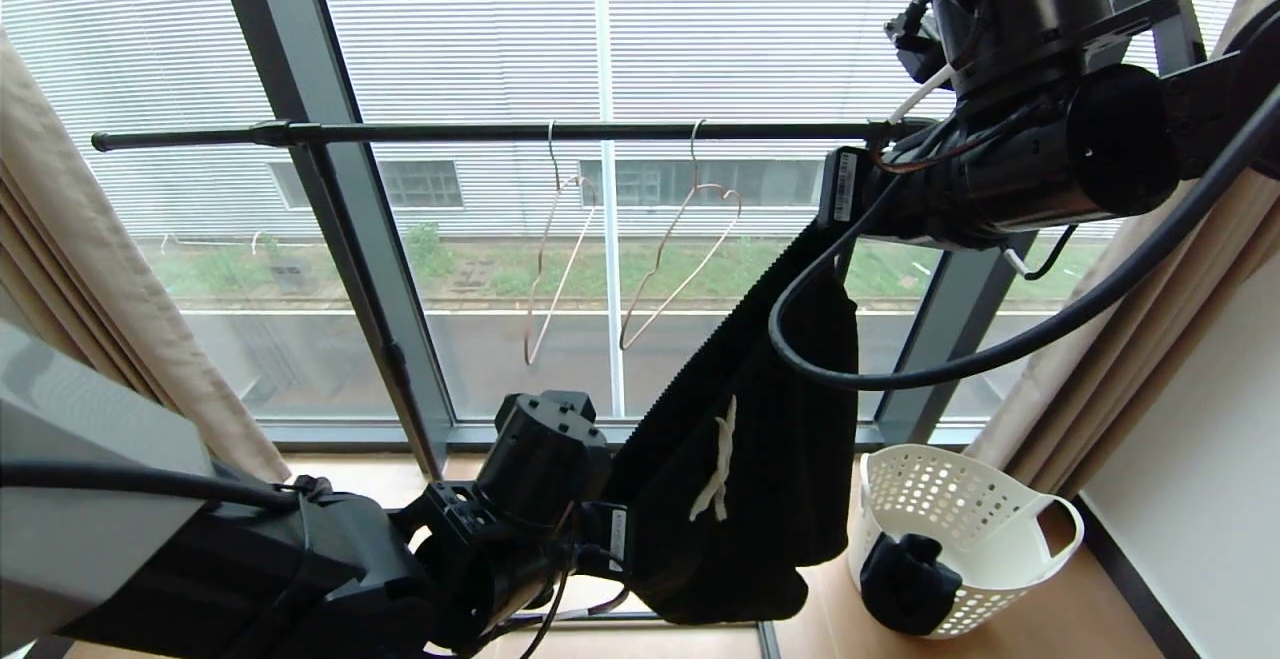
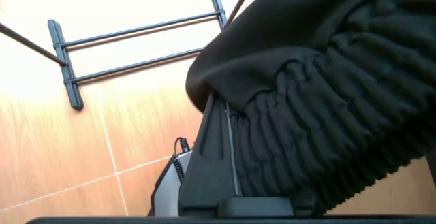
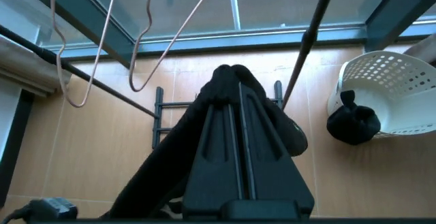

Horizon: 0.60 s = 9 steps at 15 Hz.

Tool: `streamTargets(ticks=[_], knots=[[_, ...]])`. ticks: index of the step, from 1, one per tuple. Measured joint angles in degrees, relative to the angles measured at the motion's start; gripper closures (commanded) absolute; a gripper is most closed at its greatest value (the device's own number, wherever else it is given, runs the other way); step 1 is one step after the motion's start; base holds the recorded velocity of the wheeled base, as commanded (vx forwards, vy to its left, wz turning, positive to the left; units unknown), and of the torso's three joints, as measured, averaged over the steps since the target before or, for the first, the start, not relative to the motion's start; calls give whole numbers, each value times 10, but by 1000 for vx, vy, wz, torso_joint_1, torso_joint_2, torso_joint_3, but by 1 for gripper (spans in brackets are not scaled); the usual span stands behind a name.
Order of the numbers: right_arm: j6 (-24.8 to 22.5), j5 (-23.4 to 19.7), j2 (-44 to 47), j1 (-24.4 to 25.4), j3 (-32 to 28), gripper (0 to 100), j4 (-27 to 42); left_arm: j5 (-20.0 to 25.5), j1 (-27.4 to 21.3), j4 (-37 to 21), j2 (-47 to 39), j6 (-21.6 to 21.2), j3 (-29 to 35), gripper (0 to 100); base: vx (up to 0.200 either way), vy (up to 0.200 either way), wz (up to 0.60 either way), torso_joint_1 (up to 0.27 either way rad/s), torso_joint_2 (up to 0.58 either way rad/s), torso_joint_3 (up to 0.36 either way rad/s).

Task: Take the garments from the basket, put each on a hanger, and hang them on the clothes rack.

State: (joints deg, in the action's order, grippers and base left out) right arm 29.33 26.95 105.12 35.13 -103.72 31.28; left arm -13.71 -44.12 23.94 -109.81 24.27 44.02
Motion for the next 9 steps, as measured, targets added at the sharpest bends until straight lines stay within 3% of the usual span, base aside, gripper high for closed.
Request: streamTargets(ticks=[3, 7, 9], knots=[[-28, -2, -17, -13, 72, 100, -59, -5, 25, -16, 46, -26, 2, 100, 0, 0, 0, 0, 0, 0], [-185, -22, -72, -21, 253, 100, -217, -6, 67, -92, 77, -50, 71, 100, 0, 0, 0, 0, 0, 0], [-255, -69, -123, -23, 332, 100, -258, -6, 80, -158, 82, -53, 138, 100, 0, 0, 0, 0, 0, 0]])
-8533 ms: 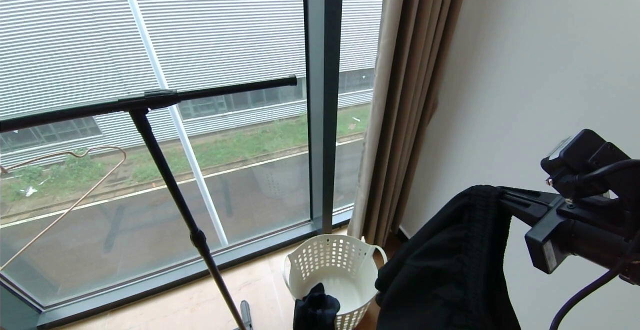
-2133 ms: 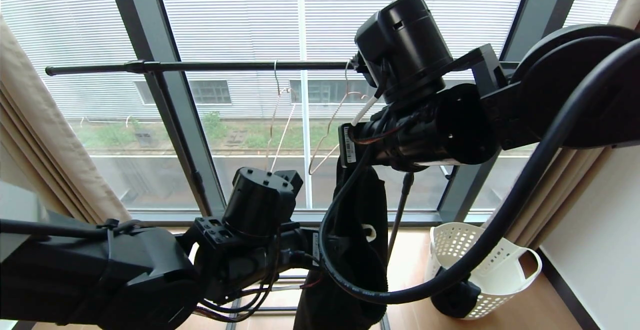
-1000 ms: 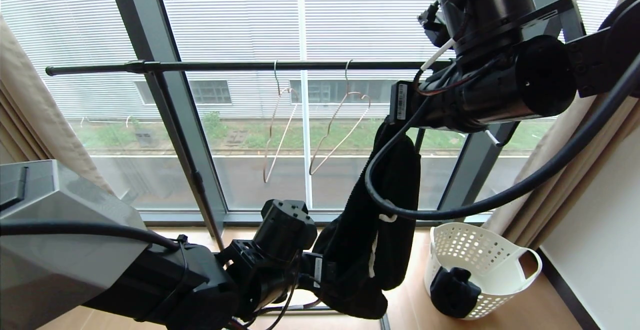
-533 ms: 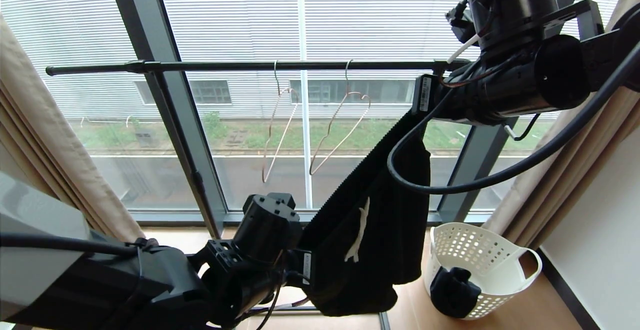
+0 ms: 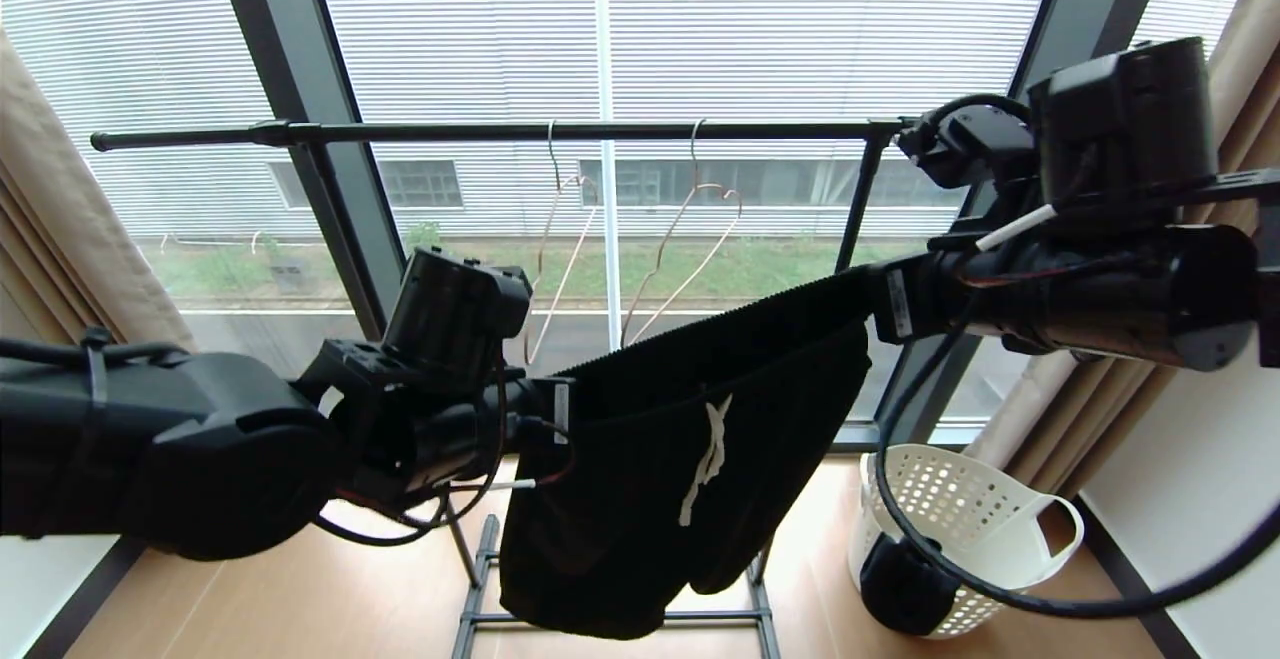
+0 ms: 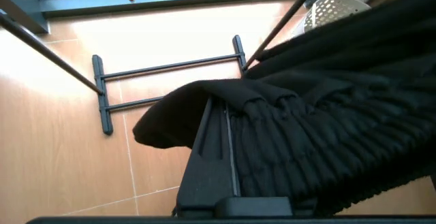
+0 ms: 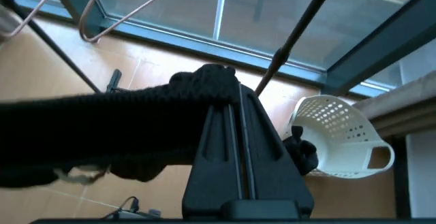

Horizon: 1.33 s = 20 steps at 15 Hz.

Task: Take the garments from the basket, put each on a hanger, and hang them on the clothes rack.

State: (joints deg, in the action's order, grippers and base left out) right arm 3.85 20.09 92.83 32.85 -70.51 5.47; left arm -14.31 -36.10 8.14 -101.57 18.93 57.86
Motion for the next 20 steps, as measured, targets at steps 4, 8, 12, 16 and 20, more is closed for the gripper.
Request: streamTargets(ticks=[4, 8, 12, 16, 20], knots=[[-64, -52, -68, 16, 76, 100, -16, 1, 12, -187, -11, -3, 169, 100, 0, 0, 0, 0, 0, 0], [-49, -47, -76, 33, 79, 100, -29, 2, 14, -222, -34, -2, 225, 100, 0, 0, 0, 0, 0, 0], [-88, -45, -72, 37, 106, 100, -23, 9, 15, -214, -45, -1, 251, 100, 0, 0, 0, 0, 0, 0], [-160, -71, -82, 93, 163, 100, -23, 11, 16, -215, -75, -6, 335, 100, 0, 0, 0, 0, 0, 0], [-162, -130, -84, 157, 182, 100, -15, 12, 14, -226, -132, -21, 458, 100, 0, 0, 0, 0, 0, 0]])
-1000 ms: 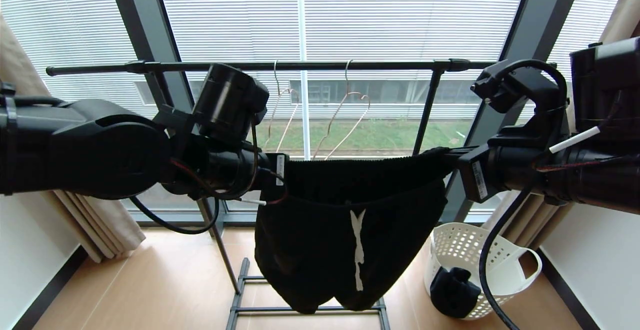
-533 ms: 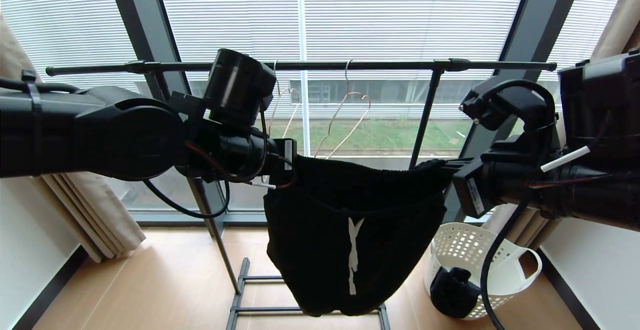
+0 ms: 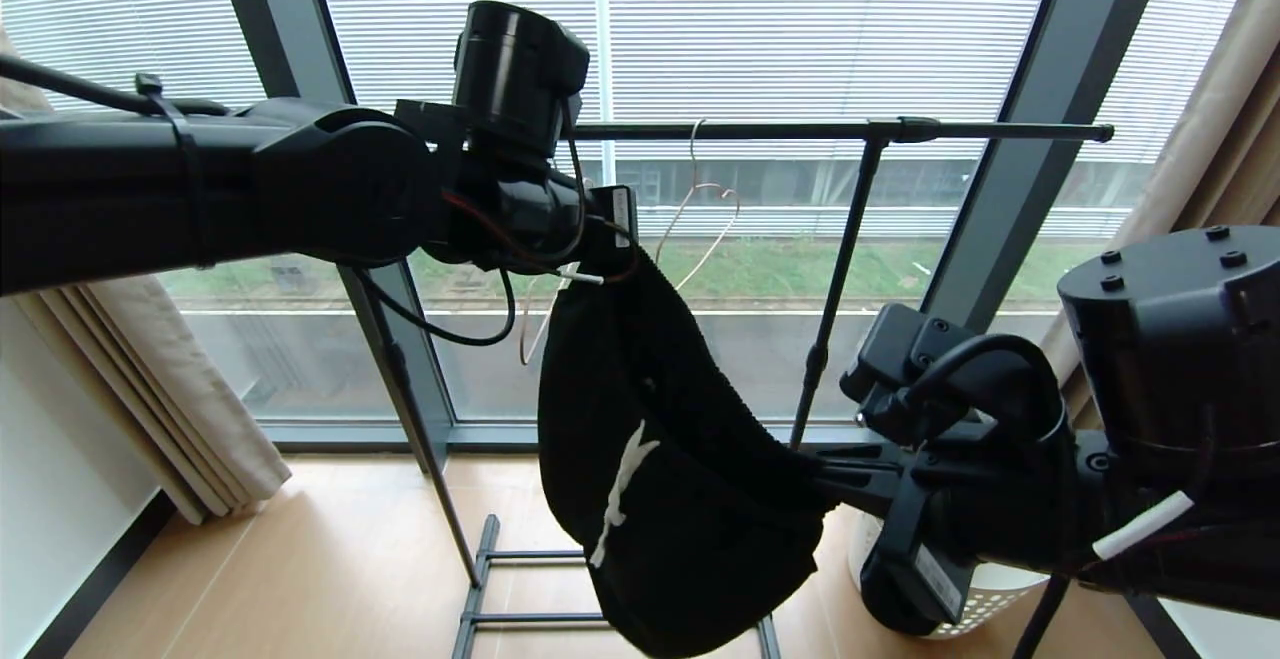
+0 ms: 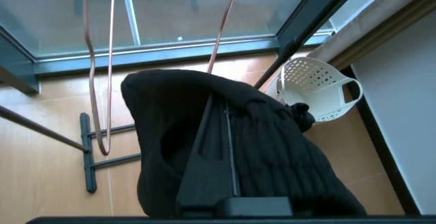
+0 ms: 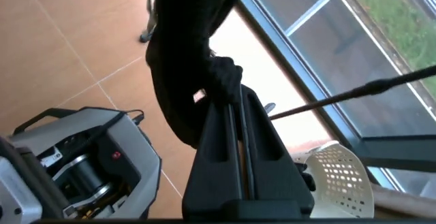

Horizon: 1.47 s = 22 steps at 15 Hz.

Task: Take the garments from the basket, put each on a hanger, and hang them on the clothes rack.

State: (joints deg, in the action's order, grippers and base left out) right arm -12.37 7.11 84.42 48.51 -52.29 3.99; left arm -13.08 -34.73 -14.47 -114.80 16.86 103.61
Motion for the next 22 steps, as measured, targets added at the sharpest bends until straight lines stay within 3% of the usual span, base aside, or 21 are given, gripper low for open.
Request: streamTargets(ticks=[2, 6, 8, 10, 14, 16, 19, 22], knots=[[26, -2, 4, 41, -2, 100, 1, 0, -5, -4, -27, -5, 42, 100, 0, 0, 0, 0, 0, 0], [160, 5, 41, 127, -40, 100, -1, 0, -9, -5, -50, -6, 63, 100, 0, 0, 0, 0, 0, 0], [235, 24, 73, 152, -76, 100, -1, -1, -10, -4, -53, -5, 64, 100, 0, 0, 0, 0, 0, 0], [275, 51, 101, 162, -109, 100, -1, -1, -13, -4, -54, -5, 64, 100, 0, 0, 0, 0, 0, 0], [279, 56, 114, 164, -121, 100, 2, -1, -15, -4, -55, -5, 64, 100, 0, 0, 0, 0, 0, 0], [228, 56, 100, 143, -112, 100, 30, -2, -15, -5, -54, -6, 63, 100, 0, 0, 0, 0, 0, 0], [110, 54, 66, 54, -98, 100, 91, -3, -13, -57, -44, -7, 63, 100, 0, 0, 0, 0, 0, 0], [88, 61, 58, -44, -113, 100, 99, -4, -10, -121, -18, -8, 63, 100, 0, 0, 0, 0, 0, 0]])
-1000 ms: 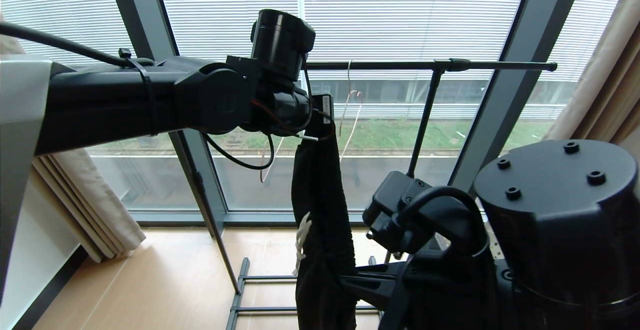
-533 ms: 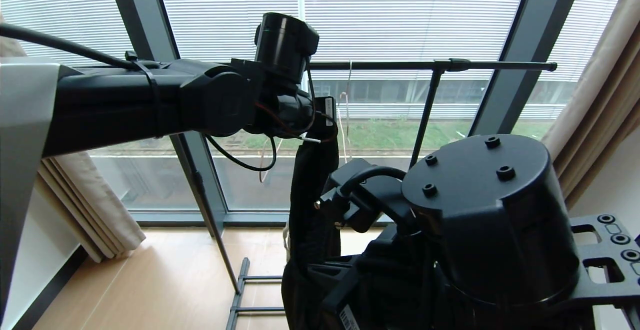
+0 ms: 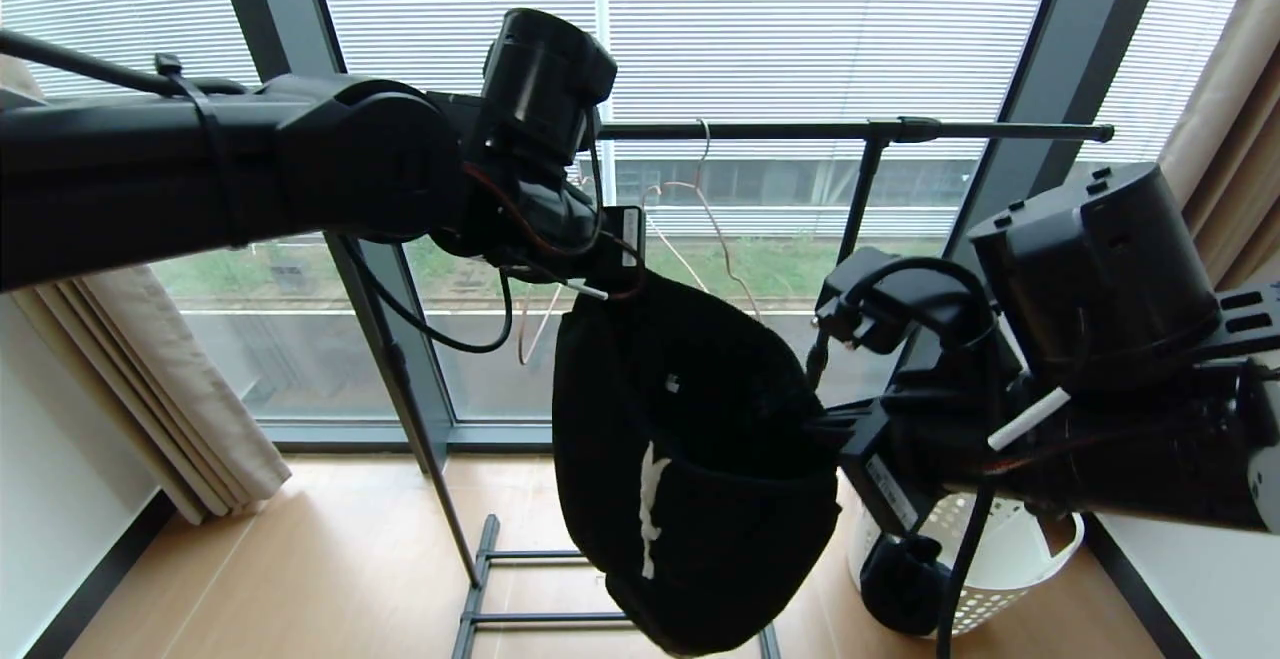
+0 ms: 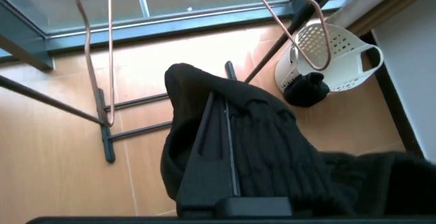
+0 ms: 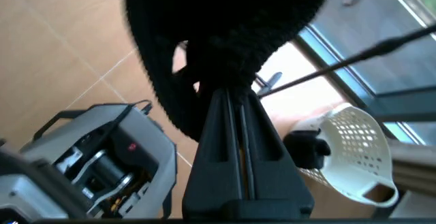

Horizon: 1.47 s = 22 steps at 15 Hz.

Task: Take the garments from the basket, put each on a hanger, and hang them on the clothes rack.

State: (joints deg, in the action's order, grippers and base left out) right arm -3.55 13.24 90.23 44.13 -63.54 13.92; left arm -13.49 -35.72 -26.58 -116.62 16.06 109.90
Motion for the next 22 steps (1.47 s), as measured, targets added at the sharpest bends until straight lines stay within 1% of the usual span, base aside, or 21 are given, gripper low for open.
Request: streamTargets(ticks=[1, 2, 4, 5, 7, 9, 11, 12, 13, 15, 17, 19, 20, 22], knots=[[4, 9, 3, -18, -8, 100, 1, 0, 1, -11, 8, -3, -3, 100, 0, 0, 0, 0, 0, 0], [23, 21, 9, -38, -22, 100, -2, 0, 2, -40, 22, -9, -14, 100, 0, 0, 0, 0, 0, 0], [79, 39, 26, -57, -55, 100, -15, -1, 4, -74, 61, -23, -64, 100, 0, 0, 0, 0, 0, 0], [94, 43, 39, -60, -74, 100, -24, -1, 5, -80, 81, -40, -102, 100, 0, 0, 0, 0, 0, 0], [106, 64, 83, -63, -130, 100, -37, 0, 6, -79, 127, -75, -197, 100, 0, 0, 0, 0, 0, 0], [112, 93, 131, -58, -195, 100, -44, 1, -3, -57, 166, -93, -288, 100, 0, 0, 0, 0, 0, 0], [118, 100, 172, -46, -256, 100, -44, 4, -43, -34, 191, -96, -355, 100, 0, 0, 0, 0, 0, 0], [121, 101, 193, -43, -287, 100, -44, 5, -68, -28, 198, -92, -375, 100, 0, 0, 0, 0, 0, 0], [124, 102, 210, -41, -311, 100, -44, 11, -91, -20, 200, -84, -387, 100, 0, 0, 0, 0, 0, 0], [126, 100, 237, -30, -348, 100, -46, 36, -133, 25, 196, -54, -394, 100, 0, 0, 0, 0, 0, 0], [135, 101, 261, -20, -382, 100, -43, 57, -159, 49, 192, -33, -388, 100, 0, 0, 0, 0, 0, 0], [145, 102, 283, -10, -414, 100, -39, 66, -177, 51, 190, -6, -374, 100, 0, 0, 0, 0, 0, 0], [146, 102, 290, -7, -419, 100, -38, 67, -183, 51, 190, 3, -368, 100, 0, 0, 0, 0, 0, 0], [154, 102, 296, -6, -421, 100, -37, 66, -187, 50, 189, 5, -366, 100, 0, 0, 0, 0, 0, 0]])
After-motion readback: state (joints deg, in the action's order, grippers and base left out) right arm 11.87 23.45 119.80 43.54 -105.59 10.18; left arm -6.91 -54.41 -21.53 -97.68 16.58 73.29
